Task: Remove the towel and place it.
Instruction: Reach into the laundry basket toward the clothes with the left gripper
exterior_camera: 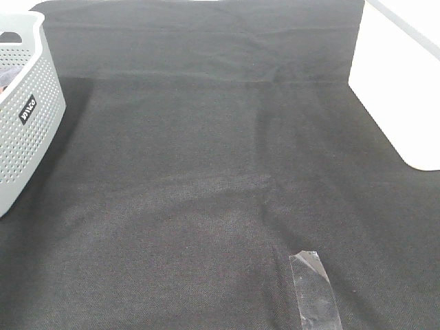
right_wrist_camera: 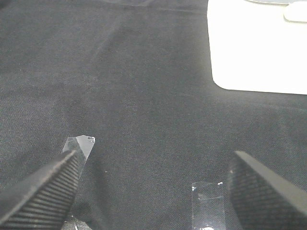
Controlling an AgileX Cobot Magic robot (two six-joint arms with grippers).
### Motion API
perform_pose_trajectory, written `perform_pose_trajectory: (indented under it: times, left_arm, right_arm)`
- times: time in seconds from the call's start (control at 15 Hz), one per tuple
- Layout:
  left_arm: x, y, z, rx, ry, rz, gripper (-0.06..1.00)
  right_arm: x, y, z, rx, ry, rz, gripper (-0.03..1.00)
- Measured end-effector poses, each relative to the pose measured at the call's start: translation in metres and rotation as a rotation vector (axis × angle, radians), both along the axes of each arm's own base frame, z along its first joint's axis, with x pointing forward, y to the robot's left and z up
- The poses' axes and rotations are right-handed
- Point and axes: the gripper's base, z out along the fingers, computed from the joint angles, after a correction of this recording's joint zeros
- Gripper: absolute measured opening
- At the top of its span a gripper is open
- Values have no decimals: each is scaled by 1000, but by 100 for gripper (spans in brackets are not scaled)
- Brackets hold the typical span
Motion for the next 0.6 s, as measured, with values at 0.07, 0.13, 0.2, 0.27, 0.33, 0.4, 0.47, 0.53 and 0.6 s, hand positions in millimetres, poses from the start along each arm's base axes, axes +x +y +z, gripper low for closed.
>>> perform_pose_trajectory:
  times: [0.07,0.13,0.2,0.27,0.33,0.4,0.47,0.53,0.6]
  left_arm:
    - [12,1,0,1,-4,29,76]
    - [23,3,2,3,-19,59,76]
    - [35,5,6,8,-40,88,76]
    - [45,6,7,12,-58,115,76]
    - [57,7,8,4,-75,150,76]
    - [67,8,4,-7,-79,184,76]
    - [76,9,0,-26,-83,228,76]
    - [88,10,-9,-55,-76,297,76]
    - [96,11,-15,-74,-72,337,76]
  right_arm:
    - [0,0,0,0,0,0,77]
    - [0,0,0,0,0,0,77]
    - [0,0,0,0,0,0,77]
    - [0,0,0,0,0,0,77]
    - [0,0,0,0,0,0,77]
    - [0,0,0,0,0,0,77]
    - [0,0,0,0,0,0,77]
    - [0,0,0,0,0,0,77]
    - [0,0,0,0,0,0,77]
